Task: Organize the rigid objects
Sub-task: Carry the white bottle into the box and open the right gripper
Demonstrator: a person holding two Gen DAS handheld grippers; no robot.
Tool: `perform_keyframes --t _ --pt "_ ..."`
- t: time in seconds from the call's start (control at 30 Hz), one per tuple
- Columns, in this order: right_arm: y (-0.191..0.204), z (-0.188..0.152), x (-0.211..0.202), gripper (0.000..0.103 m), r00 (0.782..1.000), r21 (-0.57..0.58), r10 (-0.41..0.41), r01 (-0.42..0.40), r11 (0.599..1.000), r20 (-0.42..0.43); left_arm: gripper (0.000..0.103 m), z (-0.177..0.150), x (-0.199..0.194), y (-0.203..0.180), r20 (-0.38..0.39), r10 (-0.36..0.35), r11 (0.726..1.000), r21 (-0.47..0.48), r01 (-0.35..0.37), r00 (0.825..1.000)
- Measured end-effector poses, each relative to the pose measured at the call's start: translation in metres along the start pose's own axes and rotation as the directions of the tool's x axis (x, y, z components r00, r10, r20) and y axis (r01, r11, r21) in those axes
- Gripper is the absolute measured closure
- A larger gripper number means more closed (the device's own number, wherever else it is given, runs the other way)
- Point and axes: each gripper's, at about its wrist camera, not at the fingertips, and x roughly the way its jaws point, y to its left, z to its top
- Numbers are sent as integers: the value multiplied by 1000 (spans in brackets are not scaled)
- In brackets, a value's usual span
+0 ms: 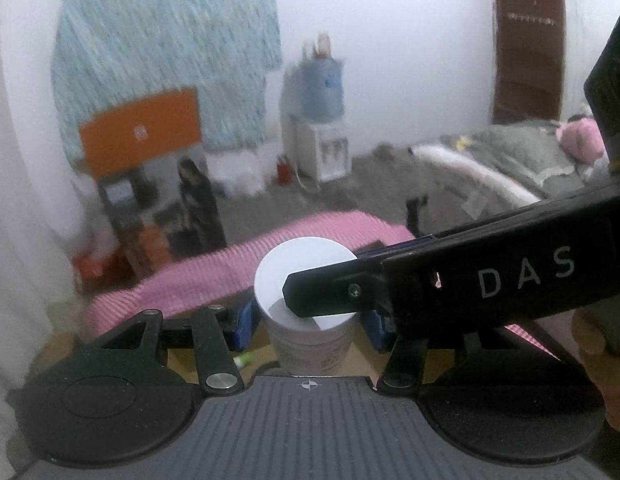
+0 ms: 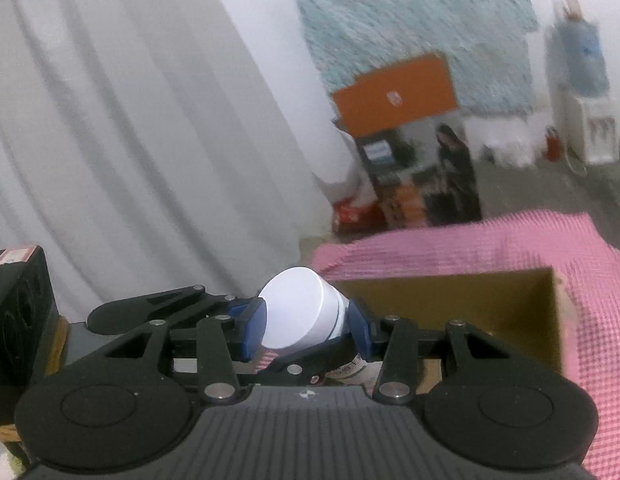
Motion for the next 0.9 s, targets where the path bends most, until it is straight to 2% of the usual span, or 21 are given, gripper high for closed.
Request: perform_keyframes --t 0.1,0.23,0.5,0.7,0.9 --pt "-32 9 25 55 999 54 -17 20 998 -48 50 3 36 2 -75 -23 1000 -14 22 997" --pt "-74 13 58 55 993 118 -32 45 992 -115 50 6 84 8 -174 -43 999 -39 37 984" --pt "-130 8 108 55 978 190 -36 76 979 -206 50 4 148 15 -299 -63 996 -72 44 952" --pt "-151 3 124 54 971 222 -23 77 972 -238 50 -2 168 14 -348 -54 997 -69 32 936" --pt "-160 2 130 50 968 254 -4 70 965 -252 49 1 171 12 -348 -45 998 -54 27 936"
